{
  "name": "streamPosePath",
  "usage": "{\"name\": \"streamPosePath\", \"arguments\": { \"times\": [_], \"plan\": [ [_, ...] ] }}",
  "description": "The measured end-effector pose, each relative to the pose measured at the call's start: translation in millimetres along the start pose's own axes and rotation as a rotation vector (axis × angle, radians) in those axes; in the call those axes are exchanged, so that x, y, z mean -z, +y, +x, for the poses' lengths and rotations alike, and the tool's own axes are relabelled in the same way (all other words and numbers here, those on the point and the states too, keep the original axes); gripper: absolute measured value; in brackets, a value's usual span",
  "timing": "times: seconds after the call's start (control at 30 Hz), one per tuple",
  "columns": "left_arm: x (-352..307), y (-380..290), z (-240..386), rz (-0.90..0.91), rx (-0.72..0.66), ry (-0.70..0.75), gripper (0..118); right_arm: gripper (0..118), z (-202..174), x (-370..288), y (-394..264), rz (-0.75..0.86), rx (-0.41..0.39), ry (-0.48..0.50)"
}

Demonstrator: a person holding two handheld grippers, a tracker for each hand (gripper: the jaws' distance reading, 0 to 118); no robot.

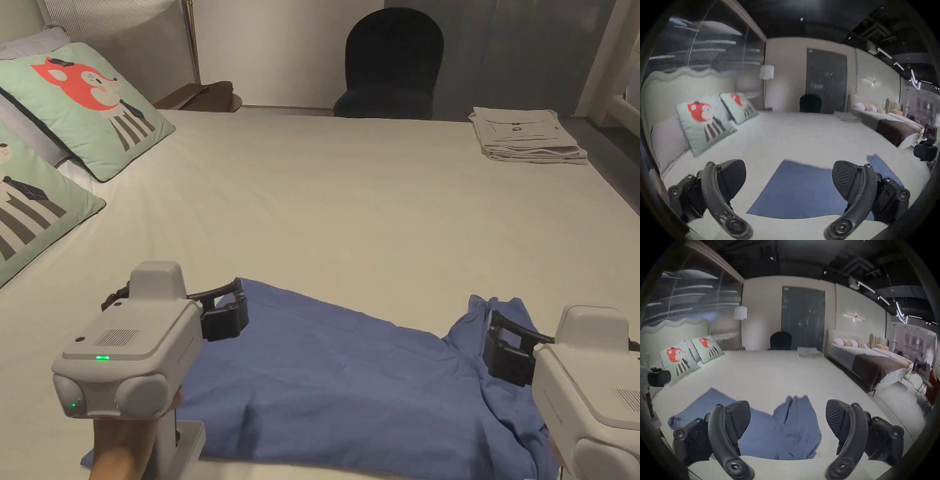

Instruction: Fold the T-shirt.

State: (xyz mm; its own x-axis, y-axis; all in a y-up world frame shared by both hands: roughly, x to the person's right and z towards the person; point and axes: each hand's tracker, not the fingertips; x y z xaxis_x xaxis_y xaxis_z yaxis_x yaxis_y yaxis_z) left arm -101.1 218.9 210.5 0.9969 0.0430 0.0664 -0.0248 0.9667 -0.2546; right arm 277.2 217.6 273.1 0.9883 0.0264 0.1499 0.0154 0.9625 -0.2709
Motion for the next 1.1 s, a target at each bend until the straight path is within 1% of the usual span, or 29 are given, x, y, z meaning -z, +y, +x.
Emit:
{"name": "streamPosePath", "arguments": {
  "times": [0.03, 0.07, 0.1, 0.13, 0.17, 0.2, 0.23, 0.37, 0.47, 0.53, 0.6, 0.73, 0.83, 0.9, 0.93, 0.97, 1.0, 1.07, 1.1],
  "plan": [
    [-0.9, 2.1, 4.6, 0.016, 0.009, -0.015, 106, 97, -1.6, -1.8, 1.8, 0.021, -0.003, -0.008],
    [-2.2, 3.6, 9.1, 0.025, 0.017, -0.03, 102, 90, -3.5, -4.0, 4.2, 0.034, -0.011, -0.016],
    [-3.3, 4.0, 13.5, 0.043, 0.022, -0.047, 87, 79, -4.5, -4.8, 6.1, 0.044, -0.013, -0.015],
    [-1.4, 2.0, 15.0, 0.052, 0.031, -0.06, 69, 63, -5.3, -5.9, 7.1, 0.055, -0.018, -0.015],
    [-1.7, 1.0, 18.3, 0.058, 0.037, -0.058, 33, 33, -6.4, -7.2, 8.0, 0.069, -0.025, -0.022],
    [-1.1, 0.1, 21.9, 0.059, 0.055, -0.054, 4, 11, -7.6, -7.7, 8.6, 0.082, -0.033, -0.034],
    [0.1, -1.3, 24.0, 0.062, 0.066, -0.048, 0, 1, -7.6, -7.2, 9.1, 0.087, -0.041, -0.039],
    [8.2, -6.6, 22.5, 0.037, 0.049, -0.096, 0, 0, -5.2, -5.7, 8.9, 0.119, -0.031, -0.025],
    [21.1, -6.3, 22.2, 0.005, 0.063, -0.085, 0, 0, -5.0, -0.3, 9.7, 0.126, -0.044, -0.038],
    [39.3, -2.8, 19.8, -0.05, 0.083, -0.079, 0, 0, -4.2, 4.3, 11.2, 0.127, -0.04, -0.038],
    [69.6, 0.6, 13.9, -0.145, 0.098, -0.104, 0, 0, -3.0, 11.8, 12.7, 0.12, -0.038, -0.036],
    [140.7, 2.2, -4.0, -0.32, 0.056, -0.164, 0, 0, -1.1, 28.4, 13.6, 0.109, -0.039, -0.039],
    [187.6, -3.1, -13.1, -0.426, 0.025, -0.175, 0, 0, 1.5, 44.0, 12.8, 0.088, -0.031, -0.049],
    [221.4, -10.7, -19.5, -0.489, 0.038, -0.141, 0, 0, 4.0, 55.6, 11.1, 0.075, -0.024, -0.055],
    [230.6, -11.6, -20.7, -0.511, 0.054, -0.125, 1, 0, 5.1, 60.9, 10.3, 0.066, -0.023, -0.058],
    [243.8, -14.7, -22.7, -0.522, 0.054, -0.1, 12, 0, 6.5, 66.9, 9.2, 0.057, -0.025, -0.06],
    [257.0, -17.5, -24.8, -0.552, 0.057, -0.091, 37, 0, 7.9, 72.1, 7.8, 0.049, -0.026, -0.065],
    [276.4, -20.8, -28.1, -0.641, 0.004, -0.084, 99, 0, 11.0, 80.5, 4.7, 0.036, -0.028, -0.07],
    [284.3, -24.6, -29.6, -0.667, -0.019, -0.09, 108, 0, 12.4, 84.3, 2.7, 0.028, -0.031, -0.076]
  ]
}}
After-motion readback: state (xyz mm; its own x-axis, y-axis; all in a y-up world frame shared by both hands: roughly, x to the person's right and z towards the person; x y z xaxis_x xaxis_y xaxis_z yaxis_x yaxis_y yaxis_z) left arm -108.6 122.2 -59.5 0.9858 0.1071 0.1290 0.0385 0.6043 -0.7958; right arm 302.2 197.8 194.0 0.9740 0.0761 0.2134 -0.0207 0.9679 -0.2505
